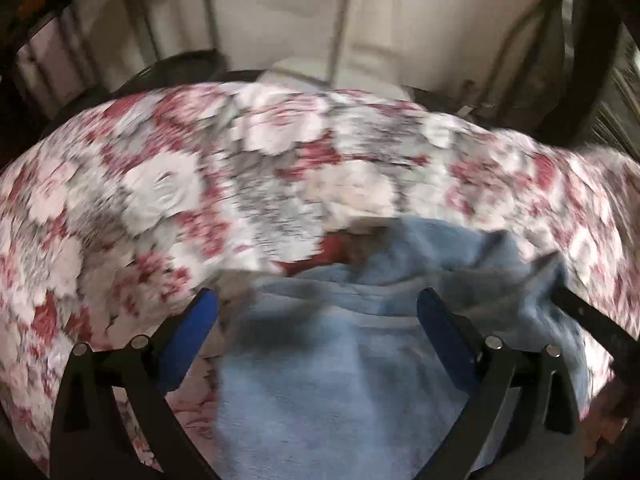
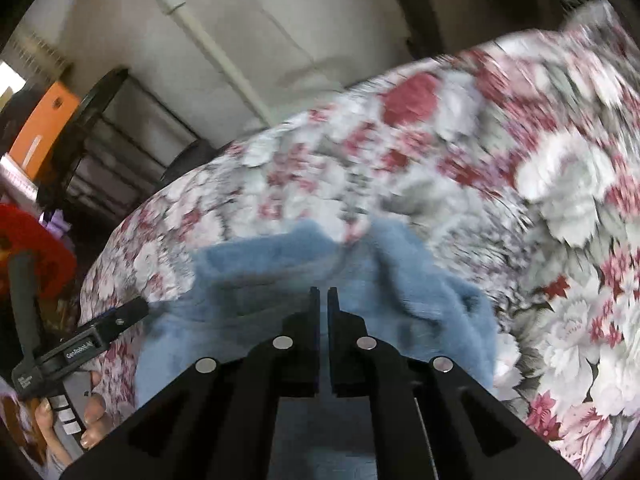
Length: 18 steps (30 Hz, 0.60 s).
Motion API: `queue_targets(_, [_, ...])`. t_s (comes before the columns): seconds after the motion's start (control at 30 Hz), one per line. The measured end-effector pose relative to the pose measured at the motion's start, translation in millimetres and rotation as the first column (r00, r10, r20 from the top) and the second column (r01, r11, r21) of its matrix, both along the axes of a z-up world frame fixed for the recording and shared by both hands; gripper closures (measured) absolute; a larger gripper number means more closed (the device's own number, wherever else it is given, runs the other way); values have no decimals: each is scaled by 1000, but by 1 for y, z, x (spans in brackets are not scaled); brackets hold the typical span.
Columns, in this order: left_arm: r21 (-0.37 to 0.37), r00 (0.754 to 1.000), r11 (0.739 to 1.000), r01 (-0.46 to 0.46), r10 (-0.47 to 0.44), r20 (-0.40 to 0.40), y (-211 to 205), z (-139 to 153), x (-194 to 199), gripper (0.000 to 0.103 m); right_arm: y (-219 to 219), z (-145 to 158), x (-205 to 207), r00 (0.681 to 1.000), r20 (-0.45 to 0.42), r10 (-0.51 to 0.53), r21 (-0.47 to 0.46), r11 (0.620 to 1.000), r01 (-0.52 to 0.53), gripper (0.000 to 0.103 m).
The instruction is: Fold small clothes
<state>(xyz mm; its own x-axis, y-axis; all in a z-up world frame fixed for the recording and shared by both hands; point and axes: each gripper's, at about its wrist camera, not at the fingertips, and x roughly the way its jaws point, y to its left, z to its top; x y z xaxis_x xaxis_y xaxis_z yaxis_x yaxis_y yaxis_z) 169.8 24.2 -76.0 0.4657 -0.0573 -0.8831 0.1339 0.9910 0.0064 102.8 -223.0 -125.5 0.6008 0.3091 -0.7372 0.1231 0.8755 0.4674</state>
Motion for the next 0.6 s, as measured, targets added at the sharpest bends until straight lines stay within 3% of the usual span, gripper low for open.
queue_targets(0.1, [174, 999, 985, 15, -8, -40, -16, -33, 4, 6, -1, -10, 4, 1000, -20, -23, -37, 999, 22, 98])
queue_targets(0.17, [232, 990, 973, 8, 25, -137, -14, -64, 9, 4, -16, -32, 9, 992, -99, -83, -67, 995, 76, 103])
queue_targets(0.23, [137, 983, 990, -28, 53, -177, 1, -78, 12, 4, -41, -61, 8, 982, -161, -98, 53, 993, 108, 103])
queue_targets(0.3, [90, 976, 994, -62, 79, -201, 10, -77, 16, 4, -50, -60, 6, 977, -174, -122, 119, 983, 143, 103])
queue_targets(0.43, [96, 996, 995, -35, 42, -75, 8, -40, 2, 5, -29, -26, -4, 990, -96, -100, 17, 995, 102, 97])
queue_targets(0.53, [48, 999, 999, 19, -17, -41, 4, -20, -16, 5, -2, 2, -17, 999, -37, -10, -25, 1000, 9, 97])
queue_targets(0.6, [67, 998, 997, 49, -45, -48, -2, -20, -29, 5, 18, 13, -28, 999, -21, 48, -58, 997, -49, 96])
